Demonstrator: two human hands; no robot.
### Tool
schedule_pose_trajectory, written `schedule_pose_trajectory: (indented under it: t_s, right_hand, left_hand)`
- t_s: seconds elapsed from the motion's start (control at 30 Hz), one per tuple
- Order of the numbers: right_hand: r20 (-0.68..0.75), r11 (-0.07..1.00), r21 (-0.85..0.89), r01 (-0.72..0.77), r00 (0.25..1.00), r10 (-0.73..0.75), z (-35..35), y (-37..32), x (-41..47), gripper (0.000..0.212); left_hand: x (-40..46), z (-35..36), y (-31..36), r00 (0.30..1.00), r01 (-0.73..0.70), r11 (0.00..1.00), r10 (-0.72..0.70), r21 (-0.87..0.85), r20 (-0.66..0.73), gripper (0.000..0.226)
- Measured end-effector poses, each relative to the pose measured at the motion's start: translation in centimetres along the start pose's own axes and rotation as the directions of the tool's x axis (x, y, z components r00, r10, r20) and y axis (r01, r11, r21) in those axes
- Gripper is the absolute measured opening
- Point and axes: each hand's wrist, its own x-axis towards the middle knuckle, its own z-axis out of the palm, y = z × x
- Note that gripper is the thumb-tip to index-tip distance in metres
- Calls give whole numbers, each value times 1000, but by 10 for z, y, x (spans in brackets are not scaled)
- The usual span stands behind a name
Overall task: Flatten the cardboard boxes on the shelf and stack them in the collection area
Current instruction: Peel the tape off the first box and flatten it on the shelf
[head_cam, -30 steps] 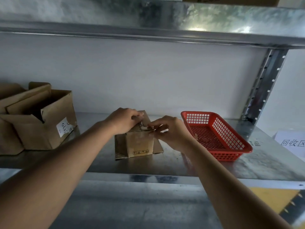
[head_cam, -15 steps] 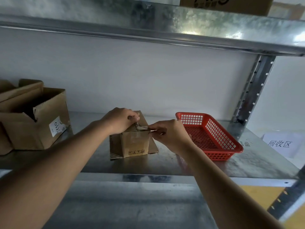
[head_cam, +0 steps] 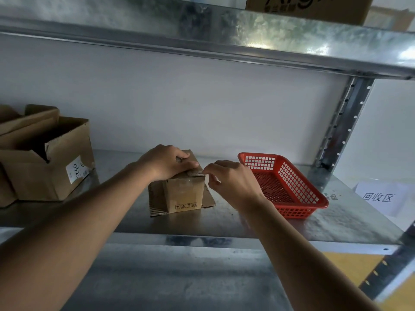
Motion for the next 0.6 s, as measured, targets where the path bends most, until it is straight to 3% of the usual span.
schedule_pose_trajectory:
  t_s: [0.17,0.23,0.33,0.47,0.6]
  right_hand:
    - [-100,993,-41,108,989,-112,-9,-11,3,21]
    - [-79,995,32,94,993,-91,-11,-15,11,18]
    - [-7,967,238,-91,995,95,-16,-11,18,16]
    - [188,798,403,-448,894,407,-14,4,17,13]
    - [228,721,418,-552,832,505,-13,10,10,15]
  left_hand:
    - [-1,3,6,1000,-9,997,10,75,-22,66]
    - [-1,5,11,999,8,995,-4,101,-42,61]
    - [0,6,17,997,27,985,-15,172,-70,64]
    - [-1,7,22,989,69,981,-43,182,-139,62]
    - [-4,8,31,971,175,961,-133,212,-197,70]
